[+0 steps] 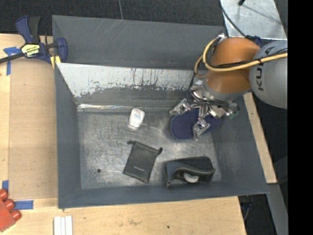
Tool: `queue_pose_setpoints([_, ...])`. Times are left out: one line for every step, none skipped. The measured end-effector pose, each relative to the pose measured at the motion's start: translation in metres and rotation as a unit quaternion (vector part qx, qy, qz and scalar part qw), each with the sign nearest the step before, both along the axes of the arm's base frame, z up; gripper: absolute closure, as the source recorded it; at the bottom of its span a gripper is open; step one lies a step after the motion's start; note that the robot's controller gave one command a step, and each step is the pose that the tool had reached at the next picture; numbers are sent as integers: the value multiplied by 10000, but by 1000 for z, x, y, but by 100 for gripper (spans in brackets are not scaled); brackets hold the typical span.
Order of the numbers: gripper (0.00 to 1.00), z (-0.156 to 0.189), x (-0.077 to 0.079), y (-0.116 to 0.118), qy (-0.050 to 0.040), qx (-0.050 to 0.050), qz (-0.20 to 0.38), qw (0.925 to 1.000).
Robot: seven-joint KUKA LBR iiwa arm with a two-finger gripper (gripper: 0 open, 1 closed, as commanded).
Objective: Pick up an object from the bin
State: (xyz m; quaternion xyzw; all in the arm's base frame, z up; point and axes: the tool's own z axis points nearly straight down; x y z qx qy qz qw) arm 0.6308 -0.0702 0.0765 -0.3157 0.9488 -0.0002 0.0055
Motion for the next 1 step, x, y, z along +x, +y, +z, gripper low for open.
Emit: queue_pose_setpoints([100, 192, -24, 52, -8, -32, 2265, 9740])
